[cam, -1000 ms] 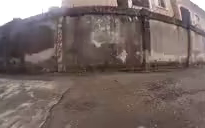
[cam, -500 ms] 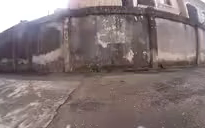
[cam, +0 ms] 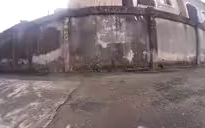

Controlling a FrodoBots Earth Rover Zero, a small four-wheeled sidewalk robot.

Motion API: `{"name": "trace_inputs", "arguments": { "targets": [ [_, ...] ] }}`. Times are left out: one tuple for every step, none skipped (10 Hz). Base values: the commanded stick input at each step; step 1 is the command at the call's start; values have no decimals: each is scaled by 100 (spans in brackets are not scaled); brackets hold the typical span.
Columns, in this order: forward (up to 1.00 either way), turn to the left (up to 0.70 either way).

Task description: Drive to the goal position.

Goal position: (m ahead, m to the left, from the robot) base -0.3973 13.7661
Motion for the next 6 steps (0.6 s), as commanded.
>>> {"name": "trace_inputs", "arguments": {
  "targets": [
    [0, -29],
    [0, -41],
    [70, -27],
    [70, -27],
    [70, -27],
    [70, -27]
  ]
}}
